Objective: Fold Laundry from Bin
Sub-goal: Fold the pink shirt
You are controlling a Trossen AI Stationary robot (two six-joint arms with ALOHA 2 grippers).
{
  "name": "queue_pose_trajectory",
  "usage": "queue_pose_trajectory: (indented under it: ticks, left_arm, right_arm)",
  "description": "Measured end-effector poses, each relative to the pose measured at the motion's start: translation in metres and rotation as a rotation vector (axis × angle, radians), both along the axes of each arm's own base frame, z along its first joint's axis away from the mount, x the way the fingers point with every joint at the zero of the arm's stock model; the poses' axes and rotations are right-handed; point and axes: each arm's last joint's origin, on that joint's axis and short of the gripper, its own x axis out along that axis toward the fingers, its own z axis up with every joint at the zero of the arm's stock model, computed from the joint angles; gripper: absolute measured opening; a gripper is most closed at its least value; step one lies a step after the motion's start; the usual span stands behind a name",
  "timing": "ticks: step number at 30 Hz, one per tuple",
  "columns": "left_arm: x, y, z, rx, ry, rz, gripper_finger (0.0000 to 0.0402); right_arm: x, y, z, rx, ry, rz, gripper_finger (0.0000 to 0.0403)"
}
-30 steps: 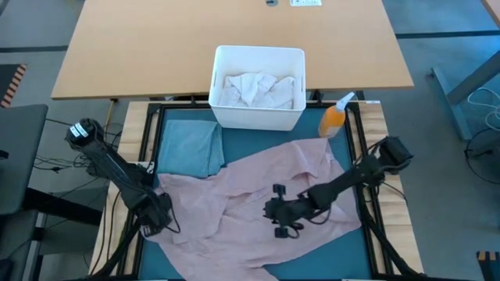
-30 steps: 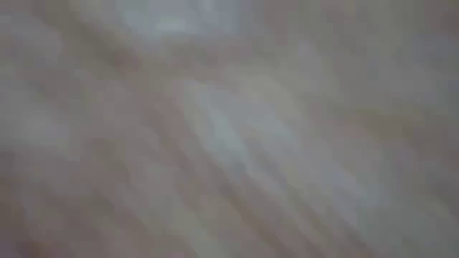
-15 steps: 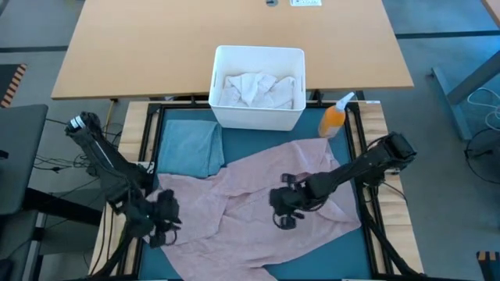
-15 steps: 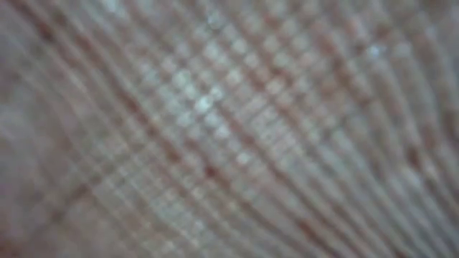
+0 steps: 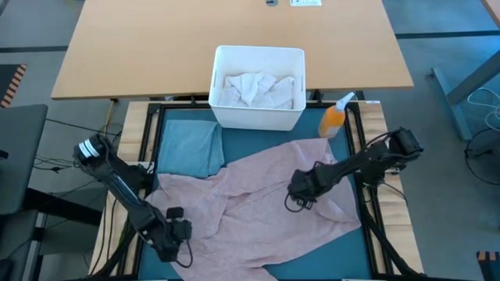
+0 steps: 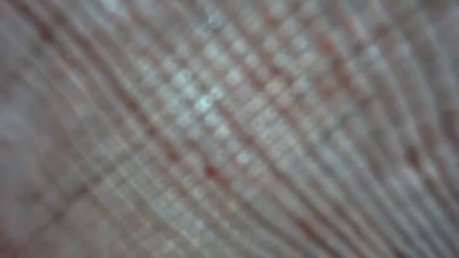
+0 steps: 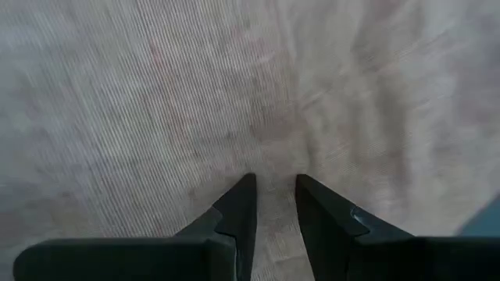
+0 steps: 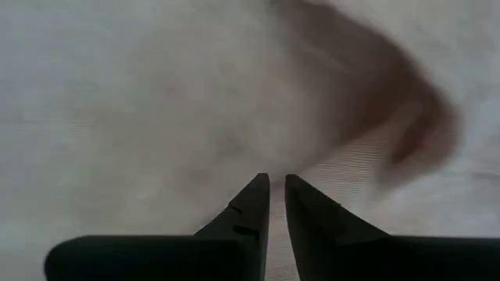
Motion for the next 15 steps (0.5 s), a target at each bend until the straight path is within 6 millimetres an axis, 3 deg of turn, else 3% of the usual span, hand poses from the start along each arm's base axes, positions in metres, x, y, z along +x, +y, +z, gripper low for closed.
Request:
queue_pose_trajectory:
  ticks: [5, 11, 15]
  left_arm:
    - [-0.001, 0.0, -0.008, 0.021, 0.065, 0.038, 0.0054]
    - [-0.011, 0.013, -0.005, 0.094, 0.183, 0.129, 0.001]
    - [-0.015, 0.015, -0.007, 0.107, 0.236, 0.136, 0.0004]
  right_arm:
    - [-0.01, -0.018, -0.012, -0.022, 0.067, -0.124, 0.0059]
    - [-0.018, -0.032, -0.01, -0.081, 0.176, -0.165, 0.0048]
    - [-0.02, -0.043, -0.008, -0.18, 0.194, -0.178, 0.0041]
